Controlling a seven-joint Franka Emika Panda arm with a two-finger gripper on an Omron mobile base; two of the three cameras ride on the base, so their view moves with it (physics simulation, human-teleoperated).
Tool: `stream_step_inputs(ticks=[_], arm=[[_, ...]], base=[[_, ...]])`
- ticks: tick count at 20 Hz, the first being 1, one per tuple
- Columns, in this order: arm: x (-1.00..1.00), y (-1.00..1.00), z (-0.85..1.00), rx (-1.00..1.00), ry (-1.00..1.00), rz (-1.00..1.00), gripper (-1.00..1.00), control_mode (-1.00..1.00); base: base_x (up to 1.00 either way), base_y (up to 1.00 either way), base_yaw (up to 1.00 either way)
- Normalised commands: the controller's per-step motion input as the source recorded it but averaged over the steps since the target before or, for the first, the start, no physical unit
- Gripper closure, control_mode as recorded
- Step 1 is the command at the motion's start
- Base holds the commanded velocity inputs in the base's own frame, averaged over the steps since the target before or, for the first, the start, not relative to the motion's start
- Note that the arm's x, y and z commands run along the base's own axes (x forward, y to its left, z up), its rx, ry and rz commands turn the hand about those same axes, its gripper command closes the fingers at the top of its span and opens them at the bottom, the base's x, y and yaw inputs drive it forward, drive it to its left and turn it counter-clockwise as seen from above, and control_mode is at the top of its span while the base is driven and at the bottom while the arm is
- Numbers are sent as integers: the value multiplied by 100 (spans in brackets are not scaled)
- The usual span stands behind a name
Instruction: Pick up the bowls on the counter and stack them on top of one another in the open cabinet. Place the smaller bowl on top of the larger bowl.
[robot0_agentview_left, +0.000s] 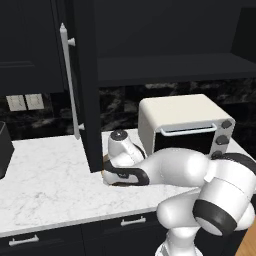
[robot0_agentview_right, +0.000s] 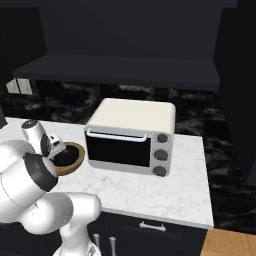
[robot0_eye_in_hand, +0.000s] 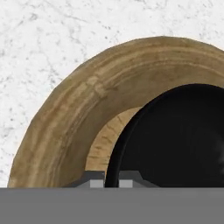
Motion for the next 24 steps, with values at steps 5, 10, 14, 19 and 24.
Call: stream_step_inputs(ticks=[5, 10, 14, 19, 24], arm=[[0, 0, -5, -6, 0, 0, -100, -100], [-10, -5, 8, -2, -3, 0, -100, -100], [-41, -7, 30, 0, -10, 0, -100, -100], [-76, 0, 20, 0, -4, 7, -100, -100], [-45, -1, -2, 0, 0, 9, -100, -100]], base=[[0, 0, 0], [0, 0, 0], [0, 0, 0], [0, 0, 0], [0, 0, 0]])
